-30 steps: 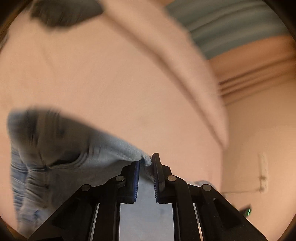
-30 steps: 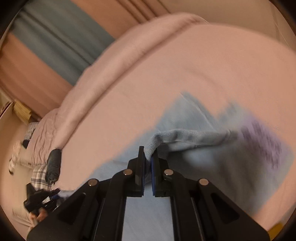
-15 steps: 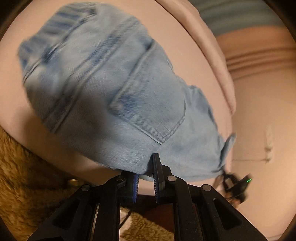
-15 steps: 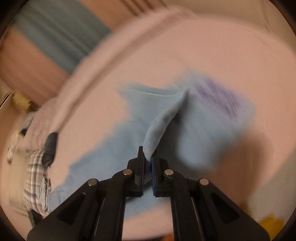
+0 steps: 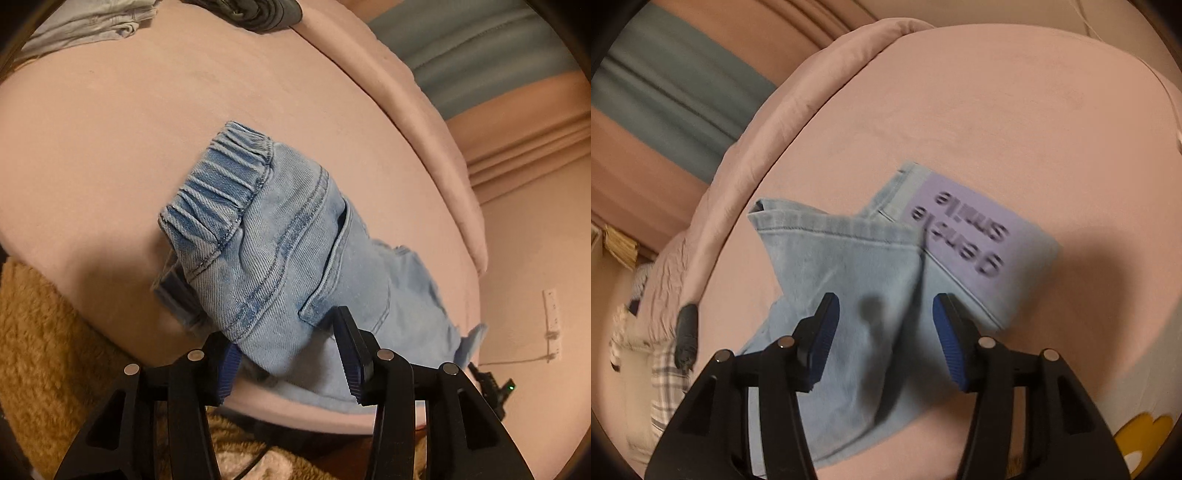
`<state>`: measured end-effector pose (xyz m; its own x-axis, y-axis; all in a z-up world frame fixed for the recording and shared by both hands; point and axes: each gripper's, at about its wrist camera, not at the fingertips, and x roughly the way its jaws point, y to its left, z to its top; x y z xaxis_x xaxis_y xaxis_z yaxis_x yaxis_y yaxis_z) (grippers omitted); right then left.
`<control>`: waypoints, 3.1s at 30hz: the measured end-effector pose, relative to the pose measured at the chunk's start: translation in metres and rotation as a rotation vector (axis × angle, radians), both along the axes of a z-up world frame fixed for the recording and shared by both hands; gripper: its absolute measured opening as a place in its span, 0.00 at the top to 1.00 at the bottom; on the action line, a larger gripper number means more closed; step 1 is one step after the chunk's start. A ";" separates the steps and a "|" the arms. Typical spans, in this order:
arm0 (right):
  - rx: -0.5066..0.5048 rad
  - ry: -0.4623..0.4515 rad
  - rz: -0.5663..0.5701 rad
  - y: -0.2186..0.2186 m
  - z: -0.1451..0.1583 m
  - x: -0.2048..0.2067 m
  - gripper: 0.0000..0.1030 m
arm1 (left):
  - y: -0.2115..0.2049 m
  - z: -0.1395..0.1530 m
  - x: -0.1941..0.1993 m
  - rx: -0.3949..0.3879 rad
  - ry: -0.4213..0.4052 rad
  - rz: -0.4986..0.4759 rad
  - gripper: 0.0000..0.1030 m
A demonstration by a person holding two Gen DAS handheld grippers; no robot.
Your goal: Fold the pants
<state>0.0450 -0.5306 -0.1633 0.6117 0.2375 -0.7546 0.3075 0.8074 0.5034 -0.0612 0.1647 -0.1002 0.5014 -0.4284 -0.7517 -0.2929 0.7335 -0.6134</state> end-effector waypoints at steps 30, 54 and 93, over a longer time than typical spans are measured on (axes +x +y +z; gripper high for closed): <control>-0.127 0.036 -0.149 -0.014 0.017 -0.021 0.95 | -0.038 -0.005 0.007 0.185 0.078 -0.110 0.89; -0.375 0.152 0.090 0.014 0.035 0.100 0.39 | -0.021 0.038 0.052 0.454 0.010 -0.092 0.26; -0.401 0.044 0.512 0.224 0.079 0.098 0.32 | -0.034 0.021 0.060 0.492 -0.021 -0.115 0.26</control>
<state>0.1426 -0.3062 -0.0840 0.4618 0.1857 -0.8673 -0.1526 0.9799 0.1286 -0.0012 0.1308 -0.0793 0.4886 -0.0791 -0.8689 -0.1845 0.9640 -0.1915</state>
